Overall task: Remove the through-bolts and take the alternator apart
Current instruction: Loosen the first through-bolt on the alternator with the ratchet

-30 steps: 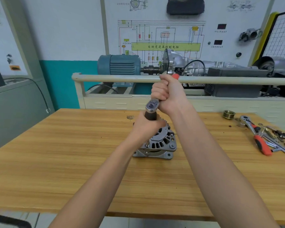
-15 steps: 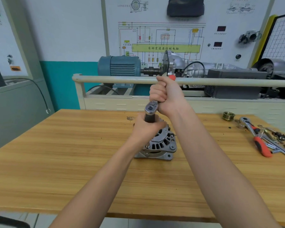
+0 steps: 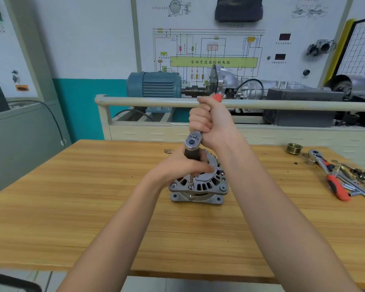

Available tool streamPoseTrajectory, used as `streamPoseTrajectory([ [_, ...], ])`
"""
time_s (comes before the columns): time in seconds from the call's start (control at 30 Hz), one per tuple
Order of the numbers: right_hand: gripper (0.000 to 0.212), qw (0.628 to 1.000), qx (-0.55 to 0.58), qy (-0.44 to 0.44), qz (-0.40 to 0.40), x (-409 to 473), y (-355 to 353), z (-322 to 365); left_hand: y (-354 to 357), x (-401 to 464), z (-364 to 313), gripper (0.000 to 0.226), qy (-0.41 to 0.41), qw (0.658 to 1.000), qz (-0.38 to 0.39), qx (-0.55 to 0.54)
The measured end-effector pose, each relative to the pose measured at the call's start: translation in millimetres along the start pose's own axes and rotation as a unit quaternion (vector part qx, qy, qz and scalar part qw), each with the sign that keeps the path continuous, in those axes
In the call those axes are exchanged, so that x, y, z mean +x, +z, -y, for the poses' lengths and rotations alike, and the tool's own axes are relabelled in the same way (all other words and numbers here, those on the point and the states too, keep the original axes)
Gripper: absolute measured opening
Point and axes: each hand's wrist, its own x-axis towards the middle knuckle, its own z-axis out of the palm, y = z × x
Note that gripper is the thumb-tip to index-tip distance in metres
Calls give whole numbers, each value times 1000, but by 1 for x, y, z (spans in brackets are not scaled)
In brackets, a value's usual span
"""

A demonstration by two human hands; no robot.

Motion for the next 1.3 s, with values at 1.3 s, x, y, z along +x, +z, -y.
streamPoseTrajectory([
  [1.3, 44, 980, 108, -147, -79, 4, -8, -3, 26, 15, -2, 33, -41, 955, -284, -73],
])
